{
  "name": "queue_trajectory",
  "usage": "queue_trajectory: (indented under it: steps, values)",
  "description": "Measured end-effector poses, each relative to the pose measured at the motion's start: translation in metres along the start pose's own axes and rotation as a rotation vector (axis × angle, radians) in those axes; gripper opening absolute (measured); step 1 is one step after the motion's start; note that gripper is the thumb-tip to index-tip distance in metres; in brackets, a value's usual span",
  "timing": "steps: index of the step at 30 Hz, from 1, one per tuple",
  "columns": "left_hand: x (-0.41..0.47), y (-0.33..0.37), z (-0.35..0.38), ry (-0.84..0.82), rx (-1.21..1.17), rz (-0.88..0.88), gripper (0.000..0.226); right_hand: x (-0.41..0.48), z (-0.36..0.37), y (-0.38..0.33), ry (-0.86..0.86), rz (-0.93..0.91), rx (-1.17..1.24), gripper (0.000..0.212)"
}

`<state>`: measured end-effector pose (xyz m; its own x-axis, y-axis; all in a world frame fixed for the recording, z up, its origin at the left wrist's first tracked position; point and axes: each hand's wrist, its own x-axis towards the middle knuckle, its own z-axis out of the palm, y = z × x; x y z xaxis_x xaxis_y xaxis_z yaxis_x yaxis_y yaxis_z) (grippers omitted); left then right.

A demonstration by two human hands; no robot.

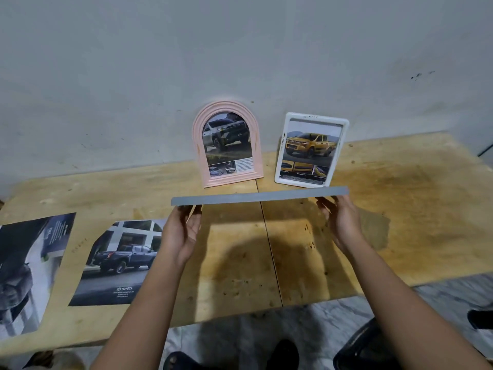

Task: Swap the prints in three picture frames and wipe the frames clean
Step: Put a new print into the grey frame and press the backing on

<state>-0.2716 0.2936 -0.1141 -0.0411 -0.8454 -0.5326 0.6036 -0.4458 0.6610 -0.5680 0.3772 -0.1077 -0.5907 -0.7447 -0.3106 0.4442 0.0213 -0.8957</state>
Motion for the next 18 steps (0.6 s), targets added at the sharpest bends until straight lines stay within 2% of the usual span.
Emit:
queue_trajectory:
  steps: [3,7,11,14,18]
  values:
    - [-0.005,0.005,-0.009,-0.09,-0.076,-0.033,0.018,0.0,-0.01,0.005,-0.037,0.128,0.117,0.027]
    - [-0.011,0.004,-0.027,-0.03,-0.079,-0.096,0.016,0.001,-0.026,0.017,-0.031,0.237,0.098,0.025]
    - [-0.019,-0.005,-0.049,-0.001,-0.064,-0.146,0.021,-0.005,-0.037,0.026,-0.057,0.298,-0.048,0.024]
    - [-0.021,-0.012,-0.067,-0.044,-0.044,-0.172,0.025,-0.005,-0.043,0.031,-0.085,0.317,-0.225,0.022]
    - [-0.019,-0.022,-0.091,-0.058,0.06,-0.218,0.031,-0.004,-0.044,0.039,-0.024,0.321,-0.384,0.025]
